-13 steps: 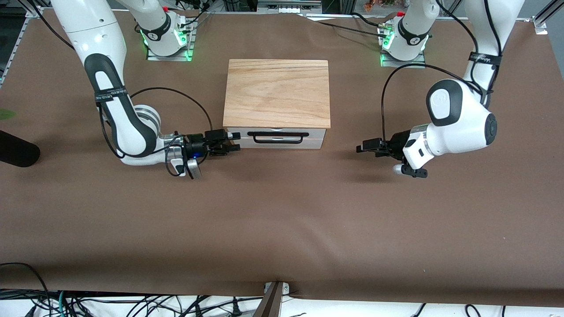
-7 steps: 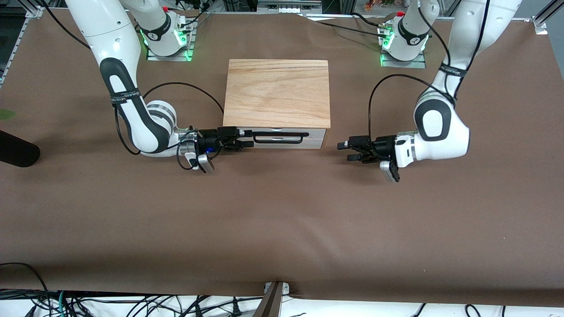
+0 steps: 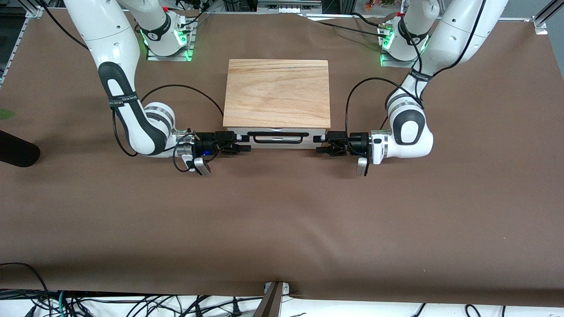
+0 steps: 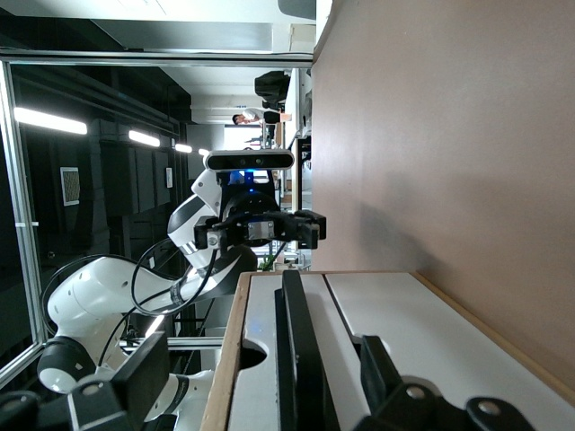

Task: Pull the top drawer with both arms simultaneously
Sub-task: 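Close both grippers on the ends of the black drawer handle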

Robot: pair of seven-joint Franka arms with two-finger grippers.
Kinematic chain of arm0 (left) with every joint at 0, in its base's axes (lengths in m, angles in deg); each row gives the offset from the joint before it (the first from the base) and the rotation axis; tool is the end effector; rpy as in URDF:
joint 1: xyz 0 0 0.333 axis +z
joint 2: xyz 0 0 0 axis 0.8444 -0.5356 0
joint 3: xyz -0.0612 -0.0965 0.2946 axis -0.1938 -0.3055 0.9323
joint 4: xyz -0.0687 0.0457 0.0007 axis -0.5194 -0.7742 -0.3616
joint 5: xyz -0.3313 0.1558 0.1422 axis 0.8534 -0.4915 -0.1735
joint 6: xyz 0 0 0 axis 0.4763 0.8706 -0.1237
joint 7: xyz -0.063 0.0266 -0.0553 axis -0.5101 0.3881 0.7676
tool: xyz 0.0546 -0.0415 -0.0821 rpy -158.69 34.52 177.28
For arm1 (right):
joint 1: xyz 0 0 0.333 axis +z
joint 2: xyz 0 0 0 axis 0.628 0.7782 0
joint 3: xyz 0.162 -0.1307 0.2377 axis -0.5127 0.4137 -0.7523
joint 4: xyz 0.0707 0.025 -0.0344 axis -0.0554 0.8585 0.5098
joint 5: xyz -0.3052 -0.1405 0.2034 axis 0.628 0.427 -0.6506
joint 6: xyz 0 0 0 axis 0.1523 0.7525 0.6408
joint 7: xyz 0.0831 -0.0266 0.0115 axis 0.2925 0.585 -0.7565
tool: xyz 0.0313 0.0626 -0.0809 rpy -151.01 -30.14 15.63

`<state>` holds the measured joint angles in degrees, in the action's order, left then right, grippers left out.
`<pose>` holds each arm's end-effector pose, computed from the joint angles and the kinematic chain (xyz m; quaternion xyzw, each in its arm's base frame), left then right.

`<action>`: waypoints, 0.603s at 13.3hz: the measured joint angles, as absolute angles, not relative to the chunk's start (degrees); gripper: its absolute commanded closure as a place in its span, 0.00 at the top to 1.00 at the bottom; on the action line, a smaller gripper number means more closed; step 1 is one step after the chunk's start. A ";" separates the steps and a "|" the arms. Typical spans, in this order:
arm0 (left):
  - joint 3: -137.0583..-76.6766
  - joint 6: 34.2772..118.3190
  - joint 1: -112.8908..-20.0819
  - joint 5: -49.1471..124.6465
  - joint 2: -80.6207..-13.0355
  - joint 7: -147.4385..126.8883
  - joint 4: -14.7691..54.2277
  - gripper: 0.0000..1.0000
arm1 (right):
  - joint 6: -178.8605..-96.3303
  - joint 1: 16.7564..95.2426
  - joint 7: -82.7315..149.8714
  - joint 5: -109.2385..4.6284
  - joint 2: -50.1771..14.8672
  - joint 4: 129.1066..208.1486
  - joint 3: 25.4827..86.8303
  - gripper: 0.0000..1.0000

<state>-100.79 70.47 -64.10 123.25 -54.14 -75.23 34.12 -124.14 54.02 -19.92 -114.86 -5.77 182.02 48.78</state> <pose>0.5426 -0.2513 0.1938 0.7580 -0.0208 0.0012 0.6519 0.5456 0.2558 0.1808 -0.7308 -0.0171 0.0122 0.6822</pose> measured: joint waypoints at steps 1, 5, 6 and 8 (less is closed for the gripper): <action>-101.34 70.21 -64.25 125.41 -54.49 -77.07 34.50 1.00 | -124.16 54.06 -19.92 -114.86 -5.68 182.02 48.77 0.85; -103.24 70.16 -64.81 129.22 -55.72 -83.10 36.22 0.97 | -124.16 54.59 -19.98 -114.86 -5.53 182.02 48.51 0.74; -103.27 70.15 -64.83 129.22 -55.73 -83.27 36.39 0.94 | -124.16 54.81 -20.03 -114.86 -5.53 182.02 48.50 0.73; -103.54 69.99 -64.82 130.31 -55.73 -83.53 36.83 0.82 | -124.16 55.11 -20.08 -114.86 -5.54 182.02 48.49 0.67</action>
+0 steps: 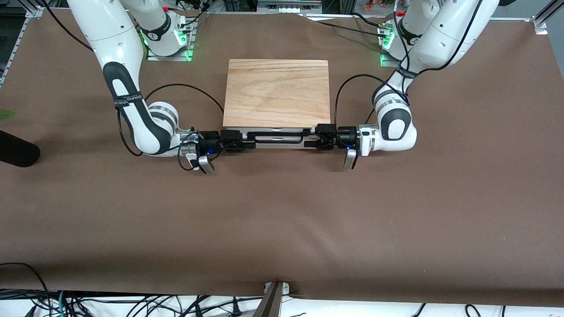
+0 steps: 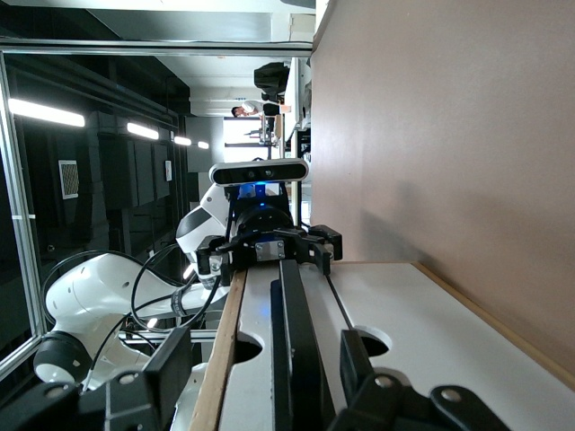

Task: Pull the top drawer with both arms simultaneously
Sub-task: 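Close both grippers on the ends of the black drawer handle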

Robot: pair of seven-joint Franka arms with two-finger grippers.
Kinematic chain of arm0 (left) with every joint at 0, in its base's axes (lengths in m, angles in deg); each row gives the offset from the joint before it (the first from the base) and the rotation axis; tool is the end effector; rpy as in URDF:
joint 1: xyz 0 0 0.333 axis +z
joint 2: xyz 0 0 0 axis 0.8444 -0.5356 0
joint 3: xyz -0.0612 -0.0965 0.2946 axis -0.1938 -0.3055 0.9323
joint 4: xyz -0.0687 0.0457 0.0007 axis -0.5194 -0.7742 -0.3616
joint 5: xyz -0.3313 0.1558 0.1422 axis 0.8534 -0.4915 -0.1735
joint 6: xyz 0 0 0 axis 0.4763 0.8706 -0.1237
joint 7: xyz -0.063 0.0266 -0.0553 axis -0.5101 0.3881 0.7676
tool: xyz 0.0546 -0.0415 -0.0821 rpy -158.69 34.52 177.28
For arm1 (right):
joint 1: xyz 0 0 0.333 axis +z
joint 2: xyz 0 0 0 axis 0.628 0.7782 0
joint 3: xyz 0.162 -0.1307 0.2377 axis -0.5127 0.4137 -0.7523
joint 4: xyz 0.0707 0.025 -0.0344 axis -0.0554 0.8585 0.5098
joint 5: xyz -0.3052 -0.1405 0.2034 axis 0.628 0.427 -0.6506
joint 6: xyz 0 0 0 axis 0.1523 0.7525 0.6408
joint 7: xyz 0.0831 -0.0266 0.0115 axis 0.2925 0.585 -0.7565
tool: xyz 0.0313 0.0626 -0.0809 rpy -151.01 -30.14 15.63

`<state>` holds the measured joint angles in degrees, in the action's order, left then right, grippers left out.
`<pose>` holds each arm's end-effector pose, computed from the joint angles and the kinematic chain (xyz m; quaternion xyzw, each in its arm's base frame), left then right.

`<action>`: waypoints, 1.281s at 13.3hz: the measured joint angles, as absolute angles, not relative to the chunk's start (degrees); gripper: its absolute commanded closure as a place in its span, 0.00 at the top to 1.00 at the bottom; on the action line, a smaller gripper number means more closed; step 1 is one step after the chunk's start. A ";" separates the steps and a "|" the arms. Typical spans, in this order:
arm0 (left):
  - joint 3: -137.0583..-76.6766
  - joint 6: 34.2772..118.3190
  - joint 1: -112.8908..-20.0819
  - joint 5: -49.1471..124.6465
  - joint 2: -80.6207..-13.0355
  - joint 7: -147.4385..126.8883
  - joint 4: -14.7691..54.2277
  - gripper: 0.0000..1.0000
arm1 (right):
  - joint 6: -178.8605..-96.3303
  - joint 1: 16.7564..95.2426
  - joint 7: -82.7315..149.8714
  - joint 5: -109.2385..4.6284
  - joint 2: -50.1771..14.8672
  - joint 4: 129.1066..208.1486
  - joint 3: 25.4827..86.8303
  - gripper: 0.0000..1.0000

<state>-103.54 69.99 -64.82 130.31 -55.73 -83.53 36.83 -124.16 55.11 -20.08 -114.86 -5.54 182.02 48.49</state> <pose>0.5131 -0.2803 0.1725 0.7332 -0.0228 0.0234 0.6792 0.5388 0.2686 0.1787 -0.7300 -0.0250 0.0207 0.6827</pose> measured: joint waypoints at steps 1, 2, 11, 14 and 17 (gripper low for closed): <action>-103.89 69.99 -64.89 131.84 -55.74 -84.17 37.06 0.81 | -124.16 55.28 -20.08 -114.86 -5.53 182.02 48.49 0.65; -104.06 69.99 -65.12 133.25 -55.82 -84.93 37.21 0.82 | -124.17 55.41 -20.10 -114.86 -5.52 182.02 48.49 0.64; -104.18 70.12 -65.97 136.10 -57.69 -86.20 36.80 0.42 | -123.62 55.79 -23.44 -115.01 -3.61 181.94 48.47 0.08; -104.20 70.11 -65.96 136.12 -57.87 -86.58 36.80 0.41 | -123.40 55.77 -24.64 -114.98 -3.58 181.82 48.48 0.00; -104.21 70.11 -65.96 136.31 -58.10 -86.58 36.83 0.33 | -123.40 55.79 -24.72 -114.98 -3.58 181.80 48.47 0.00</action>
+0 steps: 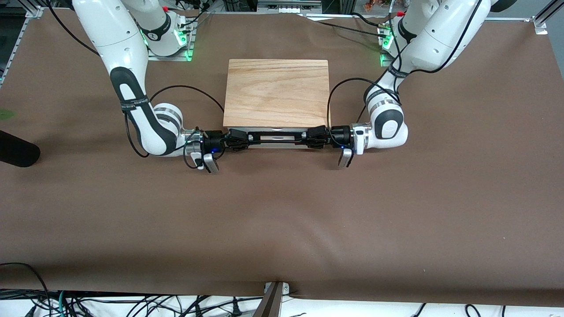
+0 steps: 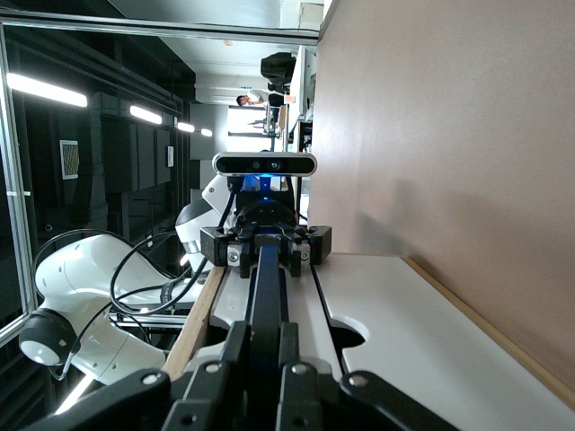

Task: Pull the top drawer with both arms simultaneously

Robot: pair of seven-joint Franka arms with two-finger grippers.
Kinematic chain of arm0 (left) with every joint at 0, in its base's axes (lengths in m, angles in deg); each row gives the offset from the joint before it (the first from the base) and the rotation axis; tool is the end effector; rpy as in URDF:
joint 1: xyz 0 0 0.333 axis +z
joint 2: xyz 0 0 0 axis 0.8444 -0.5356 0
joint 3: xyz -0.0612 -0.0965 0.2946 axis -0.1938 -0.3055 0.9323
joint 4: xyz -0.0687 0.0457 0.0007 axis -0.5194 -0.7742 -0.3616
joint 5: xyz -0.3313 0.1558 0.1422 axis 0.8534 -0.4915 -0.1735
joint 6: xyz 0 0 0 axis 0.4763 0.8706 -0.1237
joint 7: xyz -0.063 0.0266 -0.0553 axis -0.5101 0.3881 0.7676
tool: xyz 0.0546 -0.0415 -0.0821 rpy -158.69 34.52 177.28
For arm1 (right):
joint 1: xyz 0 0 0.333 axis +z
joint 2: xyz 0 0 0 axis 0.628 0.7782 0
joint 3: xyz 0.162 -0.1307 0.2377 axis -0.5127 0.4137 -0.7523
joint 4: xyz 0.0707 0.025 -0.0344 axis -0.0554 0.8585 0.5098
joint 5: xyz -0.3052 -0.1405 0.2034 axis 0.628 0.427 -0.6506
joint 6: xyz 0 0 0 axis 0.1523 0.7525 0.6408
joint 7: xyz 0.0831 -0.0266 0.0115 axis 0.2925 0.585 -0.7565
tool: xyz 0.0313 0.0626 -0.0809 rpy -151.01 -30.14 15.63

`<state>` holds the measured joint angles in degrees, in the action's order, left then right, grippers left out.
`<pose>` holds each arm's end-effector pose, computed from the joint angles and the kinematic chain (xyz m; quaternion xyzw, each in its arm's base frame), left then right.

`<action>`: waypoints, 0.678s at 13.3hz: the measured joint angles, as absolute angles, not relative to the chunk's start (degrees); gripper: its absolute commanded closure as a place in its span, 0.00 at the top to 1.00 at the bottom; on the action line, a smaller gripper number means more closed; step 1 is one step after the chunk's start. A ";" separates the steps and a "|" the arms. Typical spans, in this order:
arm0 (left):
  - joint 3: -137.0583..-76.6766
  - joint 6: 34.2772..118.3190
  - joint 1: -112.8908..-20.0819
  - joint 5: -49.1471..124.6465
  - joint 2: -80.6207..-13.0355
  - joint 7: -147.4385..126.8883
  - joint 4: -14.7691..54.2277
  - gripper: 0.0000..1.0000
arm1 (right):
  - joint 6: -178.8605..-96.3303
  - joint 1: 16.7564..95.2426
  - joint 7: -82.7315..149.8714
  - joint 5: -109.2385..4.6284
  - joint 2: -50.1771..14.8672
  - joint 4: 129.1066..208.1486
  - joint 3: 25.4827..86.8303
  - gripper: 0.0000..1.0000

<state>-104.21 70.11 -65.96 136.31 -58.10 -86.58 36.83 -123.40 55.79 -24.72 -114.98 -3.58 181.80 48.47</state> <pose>0.5042 -0.2952 0.1544 0.7201 0.0060 0.0369 0.6928 0.5308 0.2751 0.1611 -0.7266 -0.0501 0.0100 0.6852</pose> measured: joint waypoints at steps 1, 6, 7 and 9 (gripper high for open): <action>-104.21 70.11 -65.96 136.58 -58.26 -86.58 36.89 0.30 | -123.40 55.80 -24.72 -114.98 -3.58 181.79 48.47 0.00; -104.24 68.94 -65.71 137.19 -58.47 -86.52 37.17 0.11 | -123.40 55.86 -24.71 -114.97 -3.46 181.67 48.47 0.00; -104.26 68.96 -65.70 137.25 -58.47 -86.53 37.20 0.08 | -123.41 55.86 -24.71 -114.96 -3.46 181.67 48.47 0.00; -104.29 68.96 -65.67 137.26 -58.47 -86.53 37.22 0.00 | -123.41 55.86 -24.71 -114.96 -3.45 181.65 48.47 0.00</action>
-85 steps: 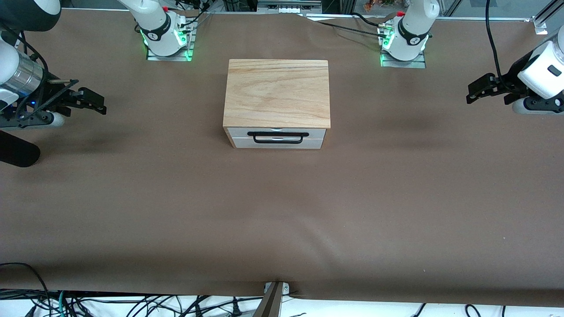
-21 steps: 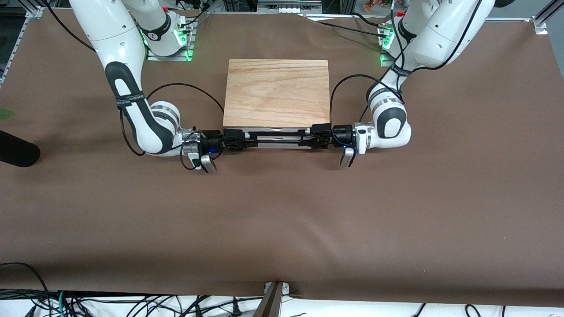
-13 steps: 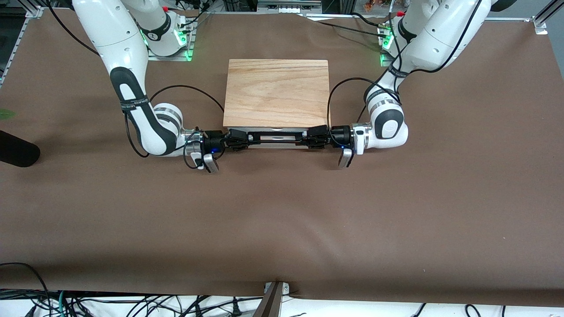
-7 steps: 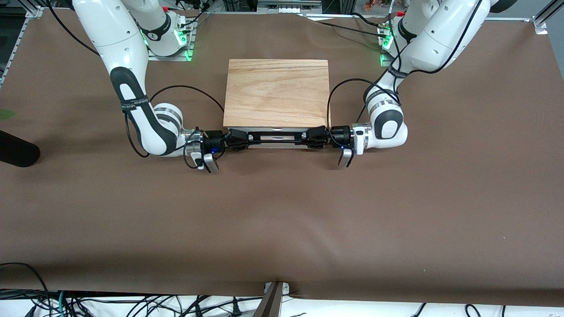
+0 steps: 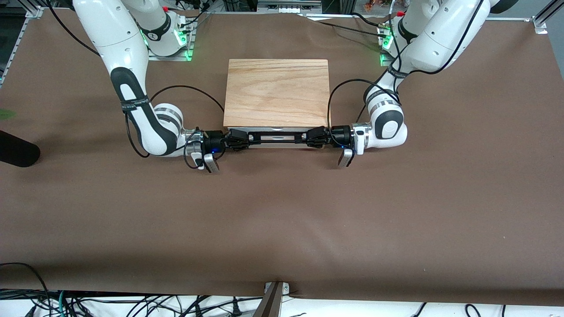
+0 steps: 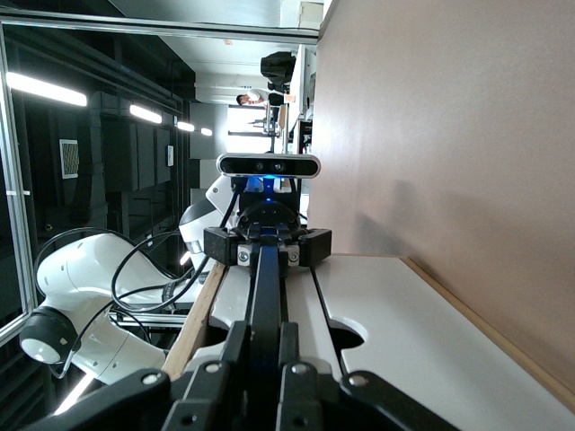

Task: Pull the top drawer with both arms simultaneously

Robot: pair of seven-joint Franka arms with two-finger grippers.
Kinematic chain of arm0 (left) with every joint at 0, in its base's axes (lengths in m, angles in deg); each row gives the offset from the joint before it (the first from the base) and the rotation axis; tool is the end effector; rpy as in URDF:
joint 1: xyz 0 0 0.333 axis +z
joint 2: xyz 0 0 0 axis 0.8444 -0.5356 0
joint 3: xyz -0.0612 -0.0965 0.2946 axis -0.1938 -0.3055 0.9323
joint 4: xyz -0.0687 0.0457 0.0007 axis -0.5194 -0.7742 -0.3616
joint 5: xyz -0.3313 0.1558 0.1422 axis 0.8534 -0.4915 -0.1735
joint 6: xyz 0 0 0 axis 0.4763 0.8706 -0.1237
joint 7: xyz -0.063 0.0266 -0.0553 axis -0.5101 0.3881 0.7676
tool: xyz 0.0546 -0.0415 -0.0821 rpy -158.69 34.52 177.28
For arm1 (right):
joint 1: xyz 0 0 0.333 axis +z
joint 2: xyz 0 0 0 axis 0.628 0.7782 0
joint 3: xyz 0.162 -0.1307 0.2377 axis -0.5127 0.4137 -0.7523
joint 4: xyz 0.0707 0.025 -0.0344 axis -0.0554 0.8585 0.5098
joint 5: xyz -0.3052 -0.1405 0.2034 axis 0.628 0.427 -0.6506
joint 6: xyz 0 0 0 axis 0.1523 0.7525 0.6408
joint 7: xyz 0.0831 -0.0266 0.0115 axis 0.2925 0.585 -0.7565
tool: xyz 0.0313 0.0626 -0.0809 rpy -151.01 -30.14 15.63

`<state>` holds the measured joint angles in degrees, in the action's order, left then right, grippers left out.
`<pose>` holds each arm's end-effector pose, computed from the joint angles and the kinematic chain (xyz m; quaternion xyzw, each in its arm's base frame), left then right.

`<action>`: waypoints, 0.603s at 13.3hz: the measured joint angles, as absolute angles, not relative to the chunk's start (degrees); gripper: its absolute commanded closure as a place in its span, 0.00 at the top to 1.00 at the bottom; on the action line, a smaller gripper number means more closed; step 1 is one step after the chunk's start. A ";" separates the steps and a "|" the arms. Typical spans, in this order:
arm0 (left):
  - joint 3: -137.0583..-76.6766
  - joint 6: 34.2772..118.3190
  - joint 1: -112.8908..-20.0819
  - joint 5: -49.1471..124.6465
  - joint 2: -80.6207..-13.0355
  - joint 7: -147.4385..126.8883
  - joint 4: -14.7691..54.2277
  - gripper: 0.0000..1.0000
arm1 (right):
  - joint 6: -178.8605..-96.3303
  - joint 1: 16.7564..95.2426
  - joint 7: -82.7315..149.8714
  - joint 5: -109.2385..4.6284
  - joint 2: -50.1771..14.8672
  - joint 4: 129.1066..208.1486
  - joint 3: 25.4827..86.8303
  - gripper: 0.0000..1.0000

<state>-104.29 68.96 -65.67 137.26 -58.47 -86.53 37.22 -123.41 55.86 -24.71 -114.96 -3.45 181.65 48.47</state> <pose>0.5019 -0.2944 0.1513 0.7126 0.0161 0.0339 0.7006 0.5311 0.2759 0.1606 -0.7266 -0.0507 0.0104 0.6851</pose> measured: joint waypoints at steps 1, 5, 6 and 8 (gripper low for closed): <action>-104.29 68.96 -65.67 137.27 -58.47 -86.53 37.22 0.00 | -123.41 55.86 -24.71 -114.96 -3.45 181.65 48.47 0.00; -104.31 68.96 -65.65 137.32 -58.47 -86.56 37.24 0.00 | -123.43 55.86 -24.71 -114.79 -3.44 181.51 48.48 0.00; -104.33 68.95 -65.63 137.35 -58.47 -86.58 37.25 0.00 | -123.44 55.86 -24.71 -114.68 -3.44 181.43 48.49 0.00; -104.35 68.94 -65.60 137.41 -58.47 -86.61 37.27 0.00 | -123.50 55.86 -24.65 -114.41 -3.42 181.23 48.50 0.00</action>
<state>-104.35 68.94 -65.60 137.41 -58.47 -86.61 37.27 -123.50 55.86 -24.65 -114.41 -3.42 181.23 48.50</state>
